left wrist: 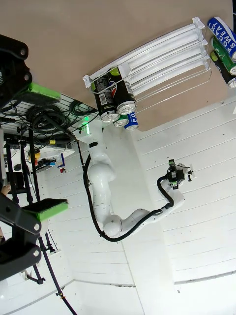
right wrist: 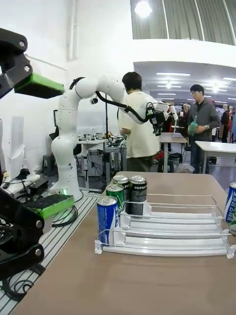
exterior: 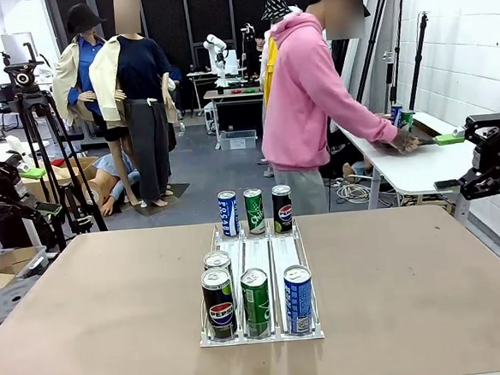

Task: Retrieve and hand over the desired beverage to the person.
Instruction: Place the picked can on the Handle tray extended by the person.

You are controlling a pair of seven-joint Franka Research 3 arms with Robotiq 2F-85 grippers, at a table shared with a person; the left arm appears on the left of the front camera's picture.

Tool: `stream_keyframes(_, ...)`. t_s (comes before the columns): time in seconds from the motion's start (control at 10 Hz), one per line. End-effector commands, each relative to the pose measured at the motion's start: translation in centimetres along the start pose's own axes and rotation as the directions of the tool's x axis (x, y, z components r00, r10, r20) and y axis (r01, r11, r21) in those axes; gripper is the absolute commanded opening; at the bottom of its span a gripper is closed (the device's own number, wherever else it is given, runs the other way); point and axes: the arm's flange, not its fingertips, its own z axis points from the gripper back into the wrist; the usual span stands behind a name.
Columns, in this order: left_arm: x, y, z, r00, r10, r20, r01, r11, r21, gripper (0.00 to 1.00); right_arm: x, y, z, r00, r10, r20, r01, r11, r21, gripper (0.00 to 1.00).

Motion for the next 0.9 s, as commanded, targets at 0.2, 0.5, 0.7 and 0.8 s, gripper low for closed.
stream_keyframes(0.2,-0.08,-0.1,-0.18,1.0,0.001,0.005,-0.001,1.0,0.007,1.0,0.0,0.32,-0.15,1.0,0.0,0.008,0.0,1.0,-0.008,1.0)
stream_keyframes(0.5,-0.08,-0.1,-0.18,1.0,0.001,0.005,-0.001,1.0,0.007,1.0,0.0,0.32,-0.15,1.0,0.0,0.008,0.0,1.0,-0.008,1.0)
stream_keyframes(0.7,-0.08,-0.1,-0.18,1.0,0.001,0.005,-0.001,1.0,0.007,1.0,0.0,0.32,-0.15,1.0,0.0,0.008,0.0,1.0,-0.008,1.0)
stream_keyframes(0.8,-0.08,-0.1,-0.18,1.0,0.001,0.005,-0.001,1.0,0.007,1.0,0.0,0.32,-0.15,1.0,0.0,0.008,0.0,1.0,-0.008,1.0)
